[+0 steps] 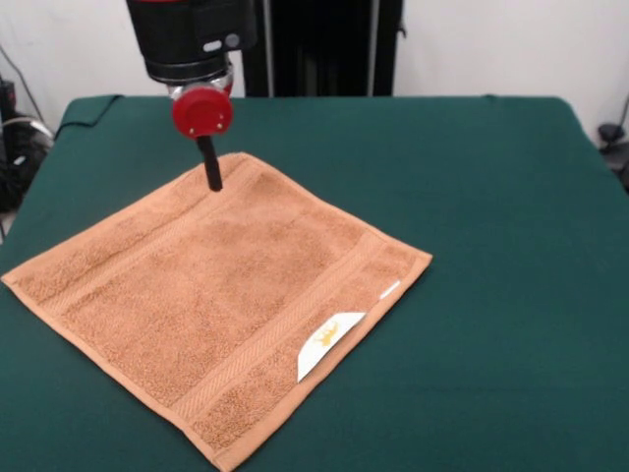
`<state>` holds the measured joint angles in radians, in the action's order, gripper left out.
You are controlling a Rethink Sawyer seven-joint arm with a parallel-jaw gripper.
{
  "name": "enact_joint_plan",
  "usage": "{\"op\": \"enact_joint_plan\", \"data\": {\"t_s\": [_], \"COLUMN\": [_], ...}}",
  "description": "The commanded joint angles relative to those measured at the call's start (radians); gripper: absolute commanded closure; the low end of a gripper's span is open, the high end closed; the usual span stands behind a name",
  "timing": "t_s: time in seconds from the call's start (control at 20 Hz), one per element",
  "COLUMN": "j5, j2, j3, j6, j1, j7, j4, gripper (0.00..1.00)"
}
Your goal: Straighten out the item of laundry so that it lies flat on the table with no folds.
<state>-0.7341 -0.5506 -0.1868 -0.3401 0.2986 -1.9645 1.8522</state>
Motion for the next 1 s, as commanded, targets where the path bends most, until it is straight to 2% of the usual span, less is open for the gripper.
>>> {"op": "enact_joint_plan", "data": {"t_s": [0.05, 0.4, 1.0], "j5": [0.007, -0.007, 0.007], "j2": [0.1, 0.096, 0.045], "j3": [0.041, 0.067, 0.036], "j6": [0.022, 0.034, -0.009], "j1": [-0.051, -0.033, -0.054], "j7": [-0.234, -0.227, -0.231], "j4": [0.041, 0.073, 0.124], "gripper": [0.0, 0.0, 0.0]}}
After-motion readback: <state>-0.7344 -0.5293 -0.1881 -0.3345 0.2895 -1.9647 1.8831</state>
